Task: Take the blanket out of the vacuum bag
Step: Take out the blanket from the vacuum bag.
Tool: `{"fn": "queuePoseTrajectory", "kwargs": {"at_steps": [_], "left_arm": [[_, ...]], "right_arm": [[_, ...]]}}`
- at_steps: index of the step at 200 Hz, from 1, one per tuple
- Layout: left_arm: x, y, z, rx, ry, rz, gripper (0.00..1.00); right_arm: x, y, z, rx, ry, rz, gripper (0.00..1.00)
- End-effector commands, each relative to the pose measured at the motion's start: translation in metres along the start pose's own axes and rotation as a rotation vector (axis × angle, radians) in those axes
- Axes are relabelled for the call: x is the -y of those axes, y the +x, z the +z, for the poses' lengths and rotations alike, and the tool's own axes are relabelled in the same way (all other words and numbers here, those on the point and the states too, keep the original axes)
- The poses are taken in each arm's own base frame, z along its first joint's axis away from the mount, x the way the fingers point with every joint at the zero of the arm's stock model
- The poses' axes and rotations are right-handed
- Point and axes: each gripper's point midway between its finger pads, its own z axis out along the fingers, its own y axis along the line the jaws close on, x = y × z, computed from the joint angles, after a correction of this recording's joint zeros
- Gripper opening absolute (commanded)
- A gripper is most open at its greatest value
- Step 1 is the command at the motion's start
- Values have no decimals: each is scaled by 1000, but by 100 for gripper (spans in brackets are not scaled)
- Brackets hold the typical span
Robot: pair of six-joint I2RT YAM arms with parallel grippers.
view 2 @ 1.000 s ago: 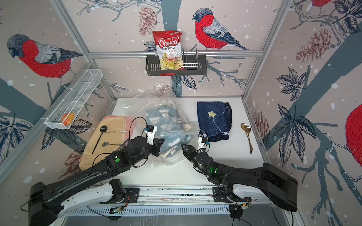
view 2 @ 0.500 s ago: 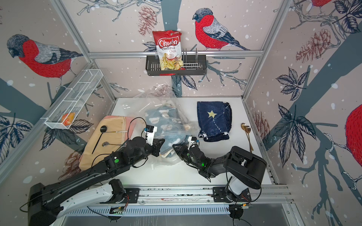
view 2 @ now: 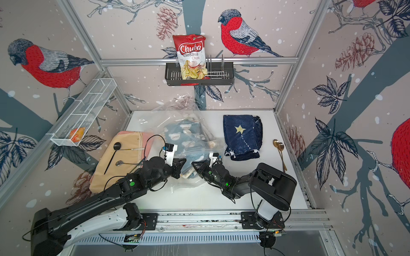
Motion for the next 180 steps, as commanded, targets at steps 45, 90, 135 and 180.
{"fn": "queuePoseTrajectory", "kwargs": {"at_steps": [45,90,135,180], "left_arm": [[5,-12,-2,53,20,-18,0],[4,-12,-3,53,16,-21,0],[5,-11,-1,48,21,-22,0],[3,-9,0,41,13,-19,0]], "right_arm": [[-13,-3,-2,16,38,-98,26],[2,1,3,-9,39,-57,39],[6,-7,6,15,25,-34,46],[-2,-9,7,15,1,-43,29]]}}
